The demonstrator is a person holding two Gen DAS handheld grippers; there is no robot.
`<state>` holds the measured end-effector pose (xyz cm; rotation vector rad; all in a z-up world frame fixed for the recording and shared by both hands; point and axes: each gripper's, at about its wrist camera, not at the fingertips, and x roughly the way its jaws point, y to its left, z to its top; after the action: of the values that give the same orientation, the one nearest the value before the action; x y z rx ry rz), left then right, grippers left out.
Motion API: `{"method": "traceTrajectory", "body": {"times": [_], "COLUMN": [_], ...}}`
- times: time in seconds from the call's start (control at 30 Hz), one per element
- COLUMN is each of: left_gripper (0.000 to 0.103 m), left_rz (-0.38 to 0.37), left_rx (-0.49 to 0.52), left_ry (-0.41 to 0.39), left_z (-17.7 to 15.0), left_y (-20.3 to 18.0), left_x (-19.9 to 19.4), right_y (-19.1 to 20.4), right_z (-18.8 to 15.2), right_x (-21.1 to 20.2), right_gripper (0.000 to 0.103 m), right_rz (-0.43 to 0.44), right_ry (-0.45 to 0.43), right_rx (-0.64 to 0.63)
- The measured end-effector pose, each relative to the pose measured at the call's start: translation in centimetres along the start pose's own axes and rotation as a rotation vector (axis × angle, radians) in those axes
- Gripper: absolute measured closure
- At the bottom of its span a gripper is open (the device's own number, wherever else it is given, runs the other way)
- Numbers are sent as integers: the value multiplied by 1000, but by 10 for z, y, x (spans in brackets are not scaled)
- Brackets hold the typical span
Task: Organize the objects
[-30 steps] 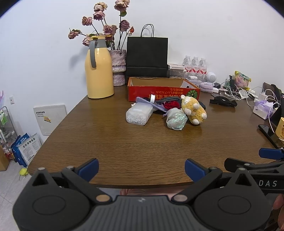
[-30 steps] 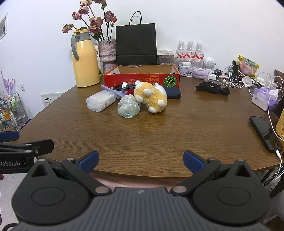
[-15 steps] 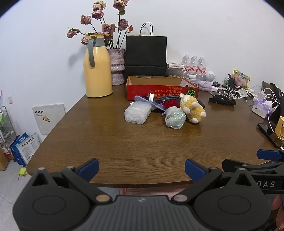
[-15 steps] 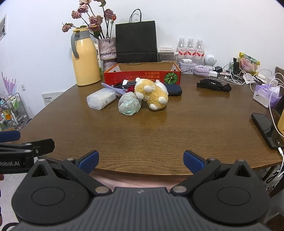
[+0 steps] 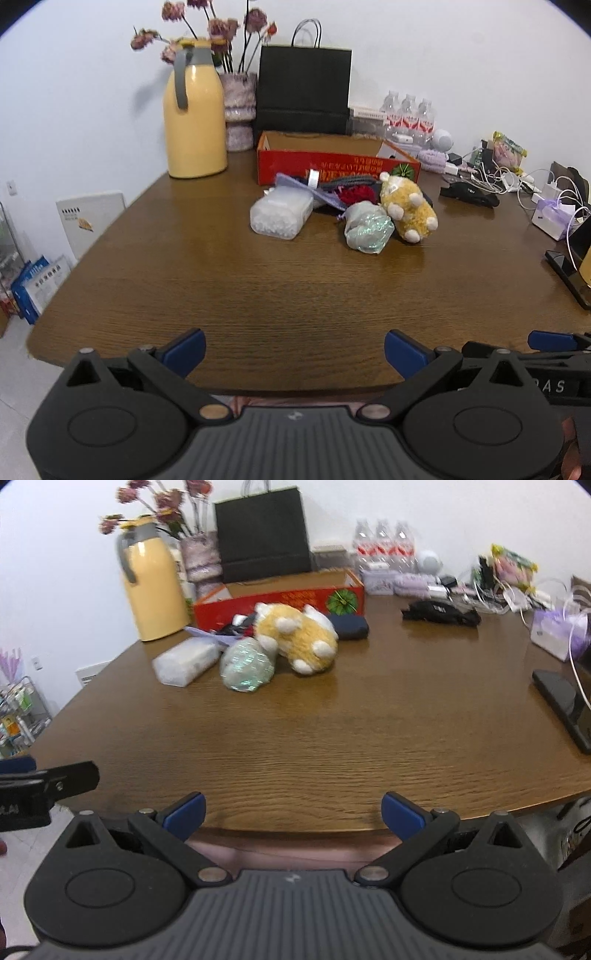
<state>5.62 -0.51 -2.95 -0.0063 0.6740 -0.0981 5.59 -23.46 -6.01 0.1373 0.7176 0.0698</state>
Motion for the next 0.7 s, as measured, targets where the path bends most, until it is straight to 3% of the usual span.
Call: {"method": "traceTrajectory", "body": {"times": [0.17, 0.27, 0.33, 0.4, 0.47, 0.5, 0.6, 0.63, 0.7], "left_gripper": [0, 0, 0, 0, 0, 0, 0, 0, 0], "left_rz": [-4, -2, -32, -57, -51, -32, 20, 8, -60], "left_rx": [-40, -135, -176, -162, -71, 9, 164, 188, 177], "left_ry": [-37, -98, -109, -111, -115, -130, -167, -165, -109], "left_z": [25, 57, 79, 98, 110, 115, 125, 127, 133], "left_y": [7, 18, 26, 31, 28, 25, 16, 14, 16], "left_x": [27, 44, 58, 78, 98, 108, 137, 146, 169], "right_y": [-12, -14, -17, -24, -28, -29, -33, -35, -43], "right_z": [27, 72, 99, 111, 122, 128, 143, 150, 169], "right_x": [24, 36, 41, 53, 74, 83, 91, 96, 116], "right_gripper": [0, 0, 0, 0, 0, 0, 0, 0, 0], "right_rz": [29, 94, 163, 256, 282, 267, 138, 102, 71], "right_ry": [-18, -23, -81, -218, -159, -137, -238, -254, -200], "right_rx": [30, 11, 8, 1, -36, -50, -81, -86, -46]}}
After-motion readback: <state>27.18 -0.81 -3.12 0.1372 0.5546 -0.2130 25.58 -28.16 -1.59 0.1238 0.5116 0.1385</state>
